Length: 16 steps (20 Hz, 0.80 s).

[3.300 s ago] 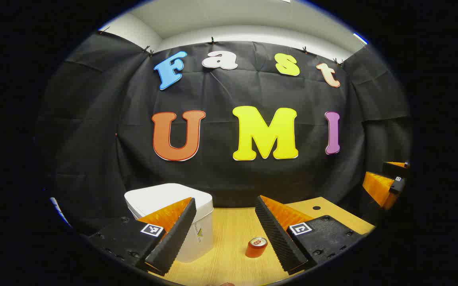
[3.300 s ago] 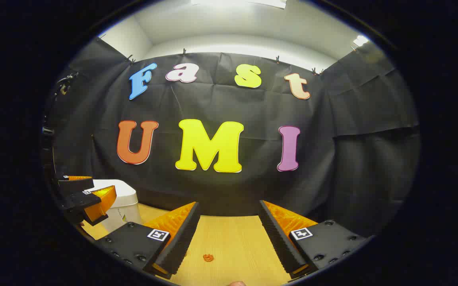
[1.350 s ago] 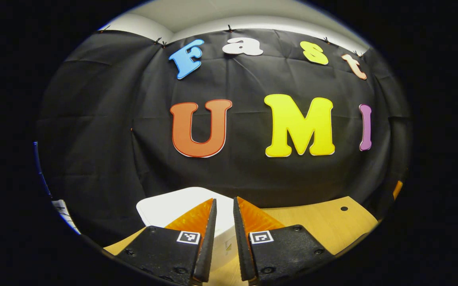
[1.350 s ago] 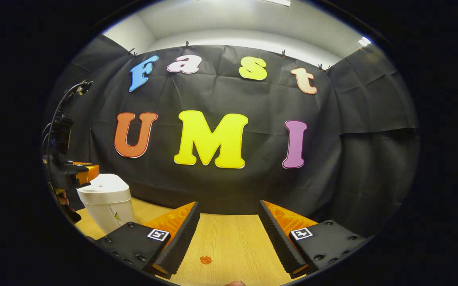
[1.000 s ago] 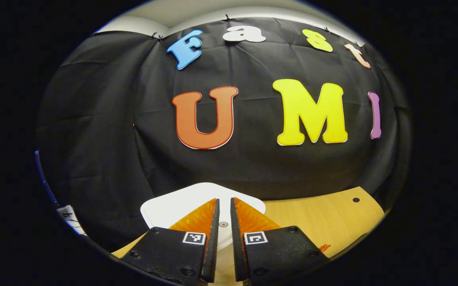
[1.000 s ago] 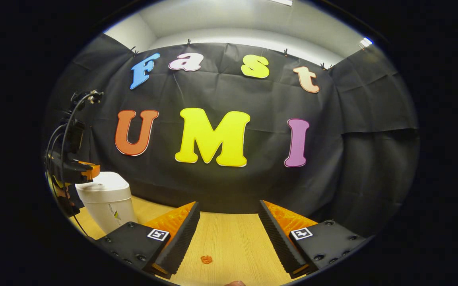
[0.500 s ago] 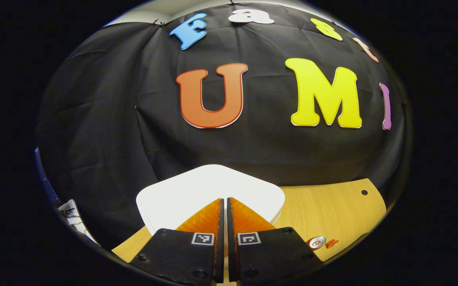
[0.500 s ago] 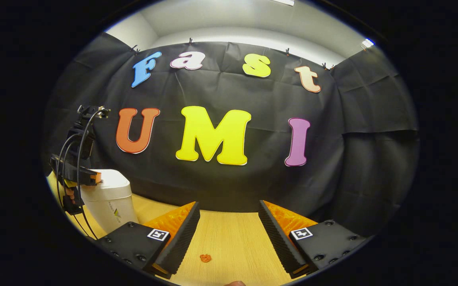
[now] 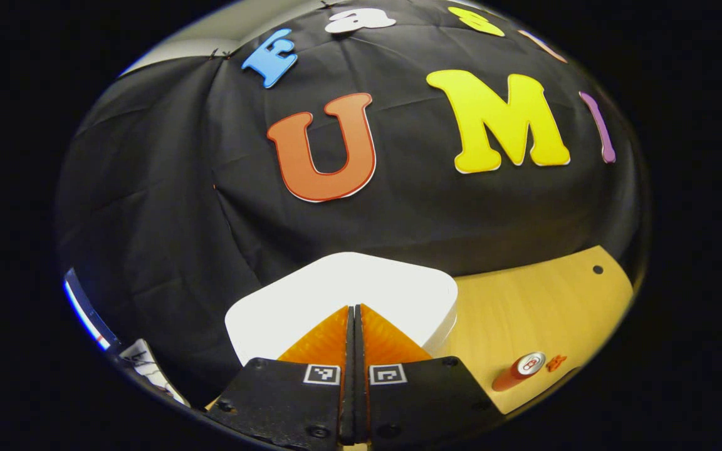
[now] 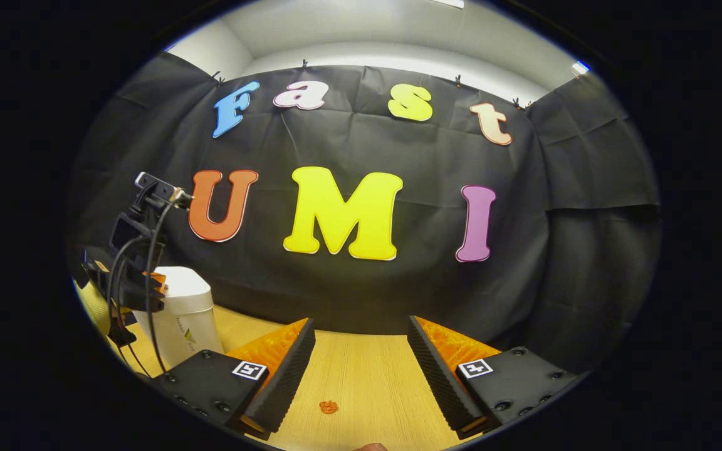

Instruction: Press the lid of the desktop garbage bin to open it, pick up the crumpled paper on the desktop and throw it into the bin, then pick up the pop can on the desktop and drop it into the bin, and finally close the garbage bin lid.

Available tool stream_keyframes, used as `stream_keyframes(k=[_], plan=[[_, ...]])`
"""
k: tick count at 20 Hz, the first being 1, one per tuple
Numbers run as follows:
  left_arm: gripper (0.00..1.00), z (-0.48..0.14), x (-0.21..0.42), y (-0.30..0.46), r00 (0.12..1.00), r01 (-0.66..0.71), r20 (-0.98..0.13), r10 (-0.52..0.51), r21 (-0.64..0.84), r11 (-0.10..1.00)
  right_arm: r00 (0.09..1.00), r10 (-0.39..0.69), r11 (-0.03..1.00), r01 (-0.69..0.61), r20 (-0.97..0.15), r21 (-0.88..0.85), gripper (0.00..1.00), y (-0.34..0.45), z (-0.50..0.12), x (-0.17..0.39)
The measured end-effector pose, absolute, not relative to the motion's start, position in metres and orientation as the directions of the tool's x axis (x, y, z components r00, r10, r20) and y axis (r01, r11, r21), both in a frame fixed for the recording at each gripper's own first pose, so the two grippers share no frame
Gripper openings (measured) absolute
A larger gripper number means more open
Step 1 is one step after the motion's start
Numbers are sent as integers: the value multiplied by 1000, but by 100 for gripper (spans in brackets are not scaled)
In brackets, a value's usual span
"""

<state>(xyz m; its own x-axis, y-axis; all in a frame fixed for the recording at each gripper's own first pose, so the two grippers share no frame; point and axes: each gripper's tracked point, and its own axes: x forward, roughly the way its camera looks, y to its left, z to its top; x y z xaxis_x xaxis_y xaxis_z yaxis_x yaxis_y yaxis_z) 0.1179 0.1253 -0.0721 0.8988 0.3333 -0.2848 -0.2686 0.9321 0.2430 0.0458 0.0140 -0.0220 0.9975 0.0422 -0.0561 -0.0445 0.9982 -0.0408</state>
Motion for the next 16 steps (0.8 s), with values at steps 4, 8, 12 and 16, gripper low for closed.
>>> stream_keyframes(k=[4, 8, 12, 16], plan=[[3, -59, 118, 124, 927, -260, -232, 294, 163, 952, 999, 23, 999, -25, -48, -37, 94, 4, -19, 47], [3, -23, 115, 127, 944, -281, -128, 305, 178, 943, 999, 19, 999, -20, -43, -37, 94, 2, -16, 47], [3, 10, 108, 122, 953, -285, -60, 296, 138, 948, 999, 32, 998, -34, -33, -53, 94, 8, -13, 45], [3, 38, 96, 123, 954, -299, 16, 300, 136, 944, 999, 35, 997, -36, -21, -63, 94, 9, -10, 42]])
